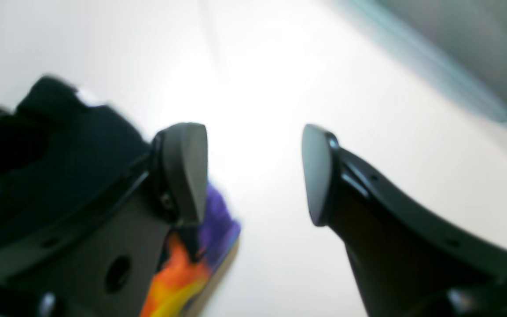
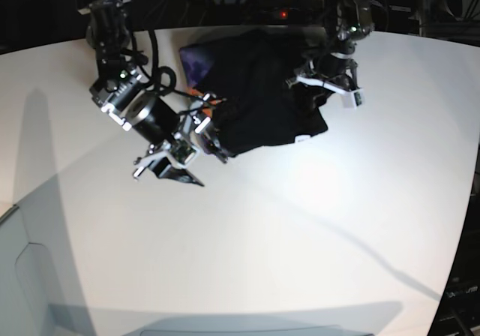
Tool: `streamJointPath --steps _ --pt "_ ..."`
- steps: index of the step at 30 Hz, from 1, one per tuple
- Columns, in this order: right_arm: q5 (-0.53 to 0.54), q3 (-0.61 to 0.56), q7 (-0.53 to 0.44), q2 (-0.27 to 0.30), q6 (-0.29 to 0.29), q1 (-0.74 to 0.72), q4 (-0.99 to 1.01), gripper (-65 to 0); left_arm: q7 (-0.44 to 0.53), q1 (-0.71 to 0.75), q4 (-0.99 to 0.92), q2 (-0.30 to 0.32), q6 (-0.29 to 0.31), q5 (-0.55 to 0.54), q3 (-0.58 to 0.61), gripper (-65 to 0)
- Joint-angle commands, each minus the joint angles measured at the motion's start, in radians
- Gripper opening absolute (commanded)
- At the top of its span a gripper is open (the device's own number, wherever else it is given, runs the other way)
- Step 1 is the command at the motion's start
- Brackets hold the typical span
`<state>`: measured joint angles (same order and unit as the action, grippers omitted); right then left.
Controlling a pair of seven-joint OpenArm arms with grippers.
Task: Fold the T-shirt properly
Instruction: 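Move both grippers to opposite edges of the folded bundle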
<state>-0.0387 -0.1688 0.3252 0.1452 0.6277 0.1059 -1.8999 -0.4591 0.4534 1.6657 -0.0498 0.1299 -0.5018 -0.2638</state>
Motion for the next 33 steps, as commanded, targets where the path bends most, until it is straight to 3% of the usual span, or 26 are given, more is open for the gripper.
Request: streamJointPath --steps 1,4,11,14,17,19,21,23,33 --pt "0.016 0.015 -0.025 -0.002 -0.007 -0.019 -0.017 -30.5 -0.04 -0.015 -0.025 -0.002 -0.014 0.021 0.004 -54.3" --pt "0.016 0.05 -0.025 -0.003 -0.007 -0.051 -0.017 -30.5 -0.042 -0.092 -0.092 0.005 -0.014 0.022 0.036 -65.0" --pt "0.016 0.108 -0.025 -0.003 -0.007 -0.074 0.006 -30.5 -0.045 -0.292 -0.121 0.112 -0.014 0.096 0.278 -62.4" --pt "0.016 0.114 -0.025 -0.003 -0.007 -0.067 0.023 -30.5 -0.165 -0.362 -0.091 0.132 -0.014 0.136 0.341 -53.9" --pt "0.016 0.125 -0.025 -0.003 -0.007 -0.062 0.024 -30.5 -0.269 -0.399 -0.062 0.13 -0.014 0.159 0.341 -35.9" --pt "0.016 0.127 -0.025 -0.003 -0.007 -0.062 0.024 -30.5 -0.275 -0.399 -0.028 0.133 -0.014 0.164 0.341 -22.7" --pt "0.016 0.127 -0.025 -0.003 -0.007 -0.062 0.024 -30.5 -0.275 -0.397 0.003 0.135 -0.014 0.164 0.341 -14.6" --pt "0.016 0.127 -0.025 -0.003 -0.007 -0.062 0.024 -30.5 -0.275 -0.393 0.041 0.138 -0.014 0.164 0.341 -11.5" --pt "0.016 0.127 -0.025 -0.003 -0.007 -0.062 0.024 -30.5 -0.274 -0.172 0.285 0.158 -0.014 0.159 0.257 -11.5"
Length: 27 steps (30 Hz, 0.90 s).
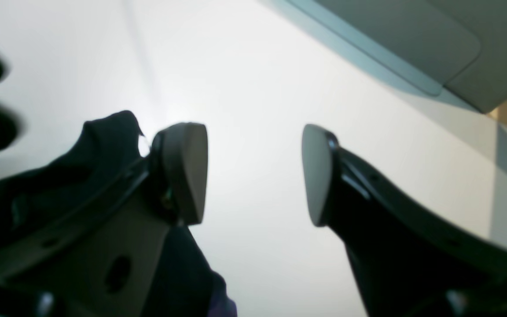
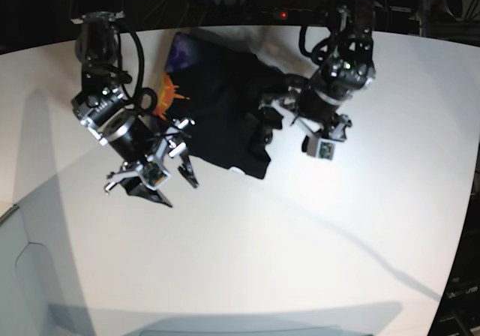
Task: Fold the T-shirt properly
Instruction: 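Move both grippers to opposite edges of the folded bundle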
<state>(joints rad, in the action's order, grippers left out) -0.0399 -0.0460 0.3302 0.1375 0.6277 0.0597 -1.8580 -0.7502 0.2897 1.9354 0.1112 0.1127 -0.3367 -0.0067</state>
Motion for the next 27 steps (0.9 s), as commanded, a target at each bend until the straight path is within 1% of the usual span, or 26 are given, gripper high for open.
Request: streamJointPath --steps 1,4,6,8,14,24,26,27 --pt "0.018 0.004 -0.03 0.004 -0.007 -0.018 -0.018 -30.5 0.018 0.019 0.022 -0.003 0.003 -0.009 -0.003 -11.5" --pt "0.018 0.004 -0.03 0.004 -0.007 -0.018 -0.018 -30.5 0.054 0.087 0.025 -0.026 0.008 -0.003 0.001 -11.5" --pt "0.018 0.004 -0.03 0.004 -0.007 -0.018 -0.018 -30.5 0.105 0.128 0.025 -0.023 0.012 -0.003 0.006 -11.5" --pt "0.018 0.004 -0.03 0.004 -0.007 -0.016 -0.018 -30.5 0.137 0.147 0.025 -0.018 0.012 -0.002 0.041 -11.6" --pt "0.018 0.005 -0.03 0.003 -0.007 -0.016 -0.018 -30.5 0.154 0.154 0.025 0.072 0.003 -0.002 0.155 -11.6" --pt "0.018 0.005 -0.03 0.003 -0.007 -0.011 -0.018 -30.5 0.154 0.148 0.022 0.078 0.009 -0.002 0.165 -11.7" --pt "0.016 0.005 -0.03 0.004 -0.007 -0.011 -0.018 -30.5 0.154 0.148 0.011 0.078 0.011 -0.002 0.165 -14.5" --pt "0.016 0.005 -0.03 0.004 -0.007 -0.011 -0.018 -30.5 0.154 0.148 0.006 0.078 0.011 -0.002 0.164 -18.3"
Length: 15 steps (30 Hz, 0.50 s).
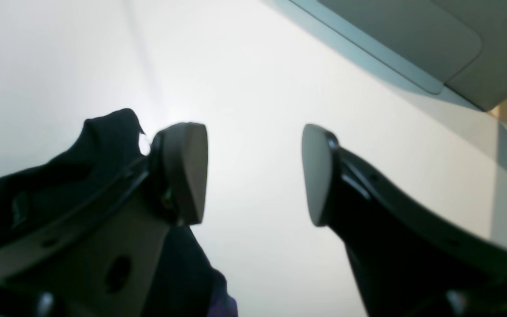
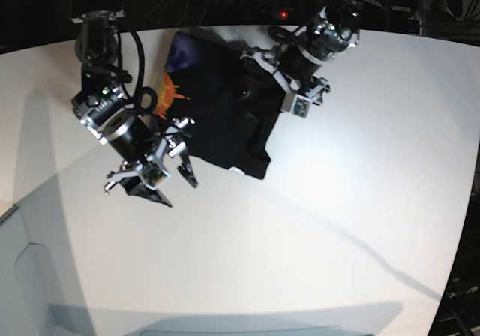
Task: Fold the T-shirt properly
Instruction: 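Move both grippers to opposite edges of the folded bundle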
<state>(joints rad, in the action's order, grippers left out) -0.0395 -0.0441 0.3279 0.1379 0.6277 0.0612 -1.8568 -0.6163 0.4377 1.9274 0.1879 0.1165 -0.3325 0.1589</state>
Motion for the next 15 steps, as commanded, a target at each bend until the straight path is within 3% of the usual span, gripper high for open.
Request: streamJointPath --steps 1,3,5,15 --pt "0.016 0.003 -0.028 0.004 -0.007 -0.013 -0.019 -30.5 0.02 0.0 0.01 0.002 0.007 -0.006 -0.002 -22.6" --pt "0.016 0.008 -0.028 0.004 -0.007 -0.013 -0.019 -30.5 0.02 0.0 -0.004 0.002 0.004 -0.006 -0.002 -32.5" --pt "0.017 0.026 -0.028 0.004 -0.007 -0.013 -0.019 -30.5 0.02 -0.001 -0.013 0.002 0.001 -0.006 -0.002 -37.5" --pt "0.017 0.033 -0.028 0.006 -0.007 -0.011 -0.008 -30.5 0.02 0.01 -0.007 0.002 -0.001 -0.012 -0.005 -39.1"
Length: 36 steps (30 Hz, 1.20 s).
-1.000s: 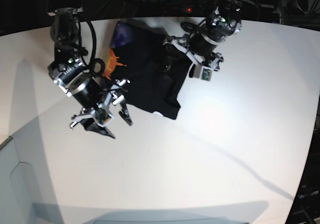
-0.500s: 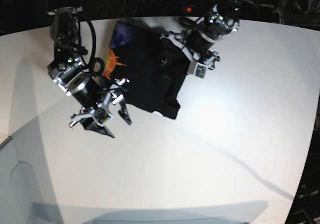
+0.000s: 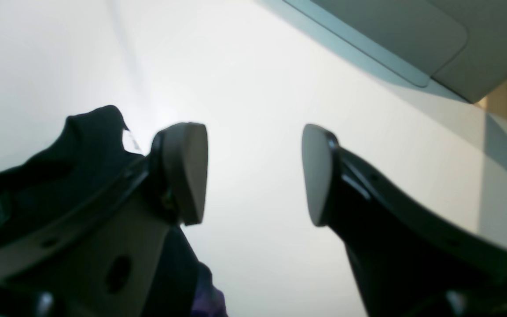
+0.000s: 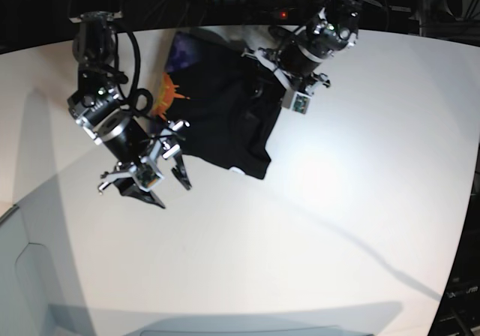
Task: Fold the T-shirt properly
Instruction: 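Move both grippers to opposite edges of the folded bundle, then grasp the bundle with the left gripper and fold it over toward the right gripper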
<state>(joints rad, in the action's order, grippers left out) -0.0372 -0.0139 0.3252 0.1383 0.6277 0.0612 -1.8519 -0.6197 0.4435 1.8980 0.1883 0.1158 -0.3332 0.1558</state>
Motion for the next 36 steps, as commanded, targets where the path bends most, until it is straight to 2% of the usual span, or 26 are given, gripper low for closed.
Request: streamJointPath --steps 1,3,6,7,13,17,22,27,36 --pt "0.015 0.002 -0.025 0.004 -0.007 -0.011 0.001 -30.5 0.024 0.004 0.024 0.001 0.0 -0.008 -0.003 -41.3" --pt "0.015 0.001 -0.025 0.004 -0.007 -0.01 0.024 -30.5 0.024 0.004 0.024 0.001 0.0 -0.011 -0.003 -47.6" --pt "0.016 -0.002 -0.03 0.002 -0.007 0.012 0.062 -30.5 0.017 0.004 0.024 -0.008 0.0 -0.014 -0.042 -63.2" --pt "0.016 -0.002 -0.027 -0.002 -0.007 0.021 0.07 -30.6 0.016 0.005 0.024 -0.01 0.0 -0.014 -0.054 -65.0" --pt "0.016 0.002 -0.033 -0.078 -0.007 0.113 0.068 -31.4 0.024 0.019 0.027 -0.01 0.0 -0.016 -0.092 -64.9" --pt "0.016 0.001 -0.033 -0.108 -0.007 0.148 0.096 -36.7 0.024 0.019 0.027 -0.01 0.0 -0.016 -0.094 -65.0" --pt "0.016 0.007 -0.034 -0.101 -0.007 0.137 0.197 -37.9 0.024 0.048 0.048 -0.014 0.0 -0.016 -0.135 -65.0" --pt "0.016 0.038 -0.034 -0.102 -0.007 0.124 0.202 -37.9 0.016 0.082 0.071 -0.045 0.006 -0.017 -0.215 -65.0" --pt "0.016 0.032 -0.034 -0.104 -0.007 0.122 0.2 -37.8 0.014 0.09 0.071 -0.057 0.002 -0.019 -0.226 -64.4"
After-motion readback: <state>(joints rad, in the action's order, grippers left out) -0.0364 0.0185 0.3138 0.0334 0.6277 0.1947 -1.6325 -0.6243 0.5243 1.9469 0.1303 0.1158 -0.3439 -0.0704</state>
